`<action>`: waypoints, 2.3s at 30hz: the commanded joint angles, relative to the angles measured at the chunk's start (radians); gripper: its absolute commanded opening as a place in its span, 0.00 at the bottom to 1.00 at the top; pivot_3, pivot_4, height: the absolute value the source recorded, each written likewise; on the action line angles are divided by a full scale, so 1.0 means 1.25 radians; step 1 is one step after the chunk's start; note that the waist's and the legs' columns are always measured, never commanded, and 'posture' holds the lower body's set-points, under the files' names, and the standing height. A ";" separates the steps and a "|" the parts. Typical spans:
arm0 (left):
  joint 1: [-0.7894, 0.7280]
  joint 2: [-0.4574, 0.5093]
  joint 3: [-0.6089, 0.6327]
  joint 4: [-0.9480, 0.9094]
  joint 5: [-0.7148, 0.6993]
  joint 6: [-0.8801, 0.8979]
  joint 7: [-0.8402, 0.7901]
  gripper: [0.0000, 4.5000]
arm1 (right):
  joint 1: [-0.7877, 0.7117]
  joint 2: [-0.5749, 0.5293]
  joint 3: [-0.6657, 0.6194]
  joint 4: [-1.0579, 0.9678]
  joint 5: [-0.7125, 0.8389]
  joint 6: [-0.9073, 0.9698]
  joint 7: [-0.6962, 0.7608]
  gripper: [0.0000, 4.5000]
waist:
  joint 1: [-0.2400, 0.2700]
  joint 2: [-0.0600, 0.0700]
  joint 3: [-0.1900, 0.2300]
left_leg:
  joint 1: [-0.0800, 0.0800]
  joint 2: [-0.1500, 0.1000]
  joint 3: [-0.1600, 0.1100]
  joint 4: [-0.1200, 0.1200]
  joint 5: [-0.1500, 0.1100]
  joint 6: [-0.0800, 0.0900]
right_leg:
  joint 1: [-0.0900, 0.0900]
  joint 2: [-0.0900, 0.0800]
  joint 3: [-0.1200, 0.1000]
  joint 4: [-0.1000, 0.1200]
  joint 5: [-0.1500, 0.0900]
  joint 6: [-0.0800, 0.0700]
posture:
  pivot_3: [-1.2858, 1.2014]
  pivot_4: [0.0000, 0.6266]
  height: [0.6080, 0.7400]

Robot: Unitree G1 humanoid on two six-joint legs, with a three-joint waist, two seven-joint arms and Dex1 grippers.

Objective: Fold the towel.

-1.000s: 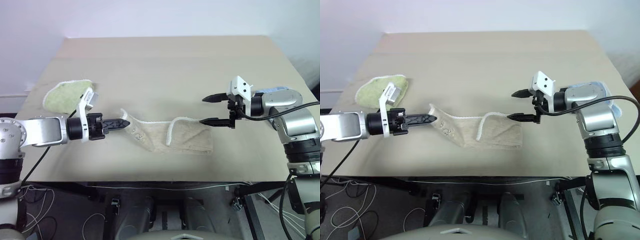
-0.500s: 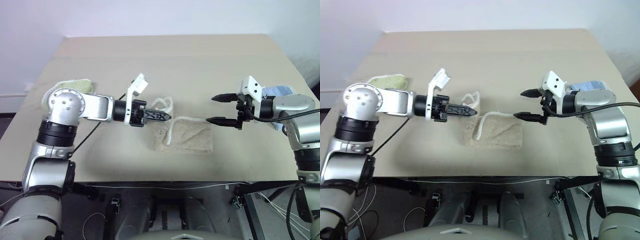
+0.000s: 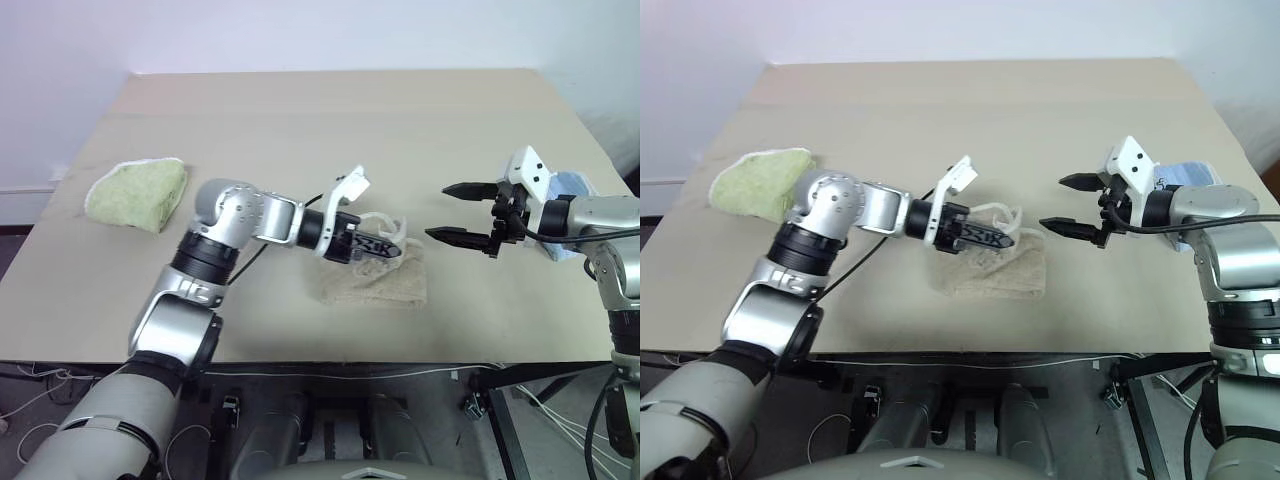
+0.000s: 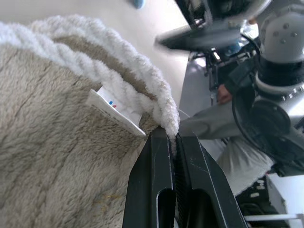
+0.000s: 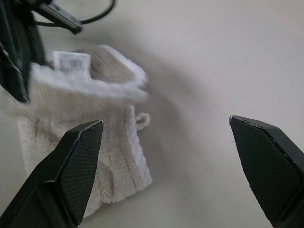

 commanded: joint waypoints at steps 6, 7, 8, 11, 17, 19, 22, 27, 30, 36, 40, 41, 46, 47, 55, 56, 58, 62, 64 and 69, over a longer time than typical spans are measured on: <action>0.004 -0.018 -0.073 -0.020 0.137 -0.063 -0.087 0.01 | 0.029 -0.024 -0.039 -0.063 0.017 0.011 -0.031 1.00 | -0.002 0.000 0.000 | 0.000 0.000 0.000 0.000 0.000 0.000 | -0.001 0.000 0.000 0.001 0.000 0.000 | 0.52 0.24 1.00; 0.007 -0.020 -0.072 -0.025 0.135 -0.058 -0.100 0.01 | 0.036 -0.026 -0.042 -0.067 0.017 0.011 -0.034 1.00 | -0.001 0.000 0.000 | 0.000 0.000 0.000 0.000 0.000 0.000 | 0.000 0.000 0.000 0.001 0.000 0.000 | 0.52 0.24 1.00; 0.009 -0.021 -0.072 -0.032 0.134 -0.053 -0.114 0.01 | 0.041 -0.027 -0.044 -0.071 0.017 0.012 -0.037 1.00 | 0.000 0.000 0.000 | 0.000 0.000 0.000 0.000 0.000 0.000 | 0.000 0.000 0.000 0.001 0.000 0.000 | 0.52 0.24 1.00; 0.024 -0.021 -0.088 -0.061 0.160 -0.086 -0.144 0.01 | 0.051 -0.030 -0.045 -0.078 0.019 0.012 -0.044 1.00 | 0.000 0.000 0.000 | 0.000 0.000 0.000 0.000 0.000 0.000 | 0.000 0.000 0.000 0.001 0.000 0.000 | 0.52 0.24 1.00; 0.035 -0.046 -0.091 -0.076 0.182 -0.083 -0.171 0.01 | 0.051 -0.033 -0.042 -0.086 0.022 0.016 -0.055 1.00 | -0.001 0.000 0.000 | 0.000 0.000 0.000 0.001 0.000 0.000 | 0.000 0.000 0.000 0.001 0.000 0.000 | 0.52 0.24 1.00; 0.043 -0.048 -0.097 -0.095 0.182 -0.069 -0.180 0.01 | 0.052 -0.035 -0.041 -0.087 0.021 0.016 -0.056 1.00 | -0.001 0.000 0.000 | 0.000 0.000 0.000 0.001 0.000 0.001 | 0.000 0.000 0.000 0.001 0.000 0.000 | 0.52 0.24 1.00; 0.059 -0.050 -0.113 -0.114 0.197 -0.063 -0.178 0.01 | 0.054 -0.036 -0.039 -0.085 0.019 0.013 -0.056 1.00 | -0.001 0.000 0.000 | 0.000 0.000 0.000 0.001 0.000 0.000 | 0.000 0.000 0.000 0.001 0.000 0.000 | 0.52 0.24 1.00; 0.077 -0.056 -0.106 -0.132 0.185 -0.033 -0.197 0.06 | 0.052 -0.034 -0.035 -0.079 0.015 0.007 -0.056 1.00 | -0.001 0.000 0.000 | 0.000 0.000 0.000 0.001 0.000 0.001 | 0.000 0.000 0.000 0.002 0.000 0.000 | 0.52 0.24 1.00; 0.081 -0.063 -0.106 -0.118 0.206 -0.046 -0.193 0.23 | 0.053 -0.033 -0.032 -0.075 0.012 0.001 -0.055 1.00 | 0.000 0.000 0.000 | 0.000 0.000 0.000 0.002 0.000 0.001 | 0.000 0.000 0.000 0.002 0.000 0.000 | 0.52 0.24 1.00; 0.080 -0.077 -0.062 -0.108 0.198 -0.042 -0.193 0.68 | 0.051 -0.034 -0.032 -0.066 0.011 -0.006 -0.049 1.00 | 0.000 0.000 0.000 | 0.000 0.000 0.000 0.002 0.000 0.000 | 0.000 0.000 0.000 0.002 0.000 0.000 | 0.52 0.24 1.00; 0.077 -0.046 -0.032 -0.145 0.194 -0.072 -0.217 0.98 | 0.029 -0.006 -0.057 -0.062 0.043 0.022 -0.075 1.00 | -0.004 0.000 0.000 | 0.000 0.000 0.000 0.002 0.000 0.000 | 0.000 0.000 0.000 0.003 0.000 0.000 | 0.52 0.24 1.00; 0.076 -0.039 -0.008 -0.156 0.191 -0.089 -0.215 0.99 | 0.020 0.006 -0.069 -0.059 0.057 0.034 -0.089 1.00 | -0.005 0.000 0.000 | 0.001 0.000 0.000 0.002 0.001 0.000 | 0.000 0.000 0.000 0.003 0.000 0.000 | 0.52 0.24 1.00; 0.075 0.035 0.075 -0.201 0.209 -0.192 -0.225 1.00 | 0.001 0.066 -0.123 -0.043 0.113 0.055 -0.146 0.87 | -0.002 0.000 0.000 | 0.001 0.000 0.000 0.003 0.001 -0.001 | 0.000 0.000 0.000 0.004 0.000 0.000 | 0.52 0.24 1.00; 0.085 0.049 0.082 -0.201 0.243 -0.248 -0.205 0.96 | 0.005 0.076 -0.130 -0.053 0.133 0.072 -0.150 0.79 | -0.001 0.000 0.000 | 0.001 0.000 0.000 0.003 0.001 -0.001 | 0.000 0.000 0.000 0.004 0.000 0.000 | 0.52 0.24 1.00; 0.193 0.167 0.081 -0.277 0.303 -0.347 -0.209 0.42 | 0.053 0.103 -0.101 -0.096 0.196 0.133 -0.145 0.19 | 0.000 0.000 -0.001 | 0.001 0.000 0.000 0.003 0.001 -0.001 | 0.000 0.000 0.000 0.004 0.000 0.000 | 0.52 0.24 1.00; 0.204 0.172 0.080 -0.283 0.310 -0.359 -0.206 0.34 | 0.062 0.101 -0.094 -0.096 0.195 0.131 -0.137 0.11 | 0.000 0.000 -0.001 | 0.001 0.000 0.000 0.003 0.001 0.000 | 0.000 0.000 0.000 0.003 0.000 0.000 | 0.52 0.24 1.00; 0.220 0.176 0.085 -0.290 0.319 -0.388 -0.204 0.19 | 0.069 0.106 -0.088 -0.097 0.197 0.129 -0.132 0.00 | 0.000 0.000 -0.001 | 0.001 0.000 0.000 0.003 0.001 0.000 | 0.000 0.000 0.000 0.004 0.000 0.000 | 0.52 0.24 1.00; 0.253 0.171 0.088 -0.307 0.345 -0.476 -0.207 0.01 | 0.063 0.128 -0.081 -0.105 0.213 0.136 -0.138 0.00 | -0.002 0.000 -0.001 | 0.001 0.000 0.000 0.004 0.000 0.001 | 0.001 0.000 0.000 0.004 0.001 0.001 | 0.52 0.24 1.00; 0.265 0.153 0.080 -0.306 0.363 -0.536 -0.206 0.01 | 0.067 0.134 -0.072 -0.113 0.216 0.138 -0.137 0.00 | -0.002 0.001 -0.001 | 0.001 0.000 0.000 0.004 0.000 0.001 | 0.001 0.001 0.000 0.004 0.001 0.000 | 0.52 0.24 1.00; 0.275 0.081 0.067 -0.272 0.382 -0.629 -0.207 0.01 | 0.069 0.177 -0.049 -0.097 0.211 0.140 -0.166 0.00 | 0.000 0.000 -0.001 | 0.001 0.000 0.000 0.006 0.000 0.001 | 0.002 0.000 0.000 0.005 0.001 0.000 | 0.52 0.24 1.00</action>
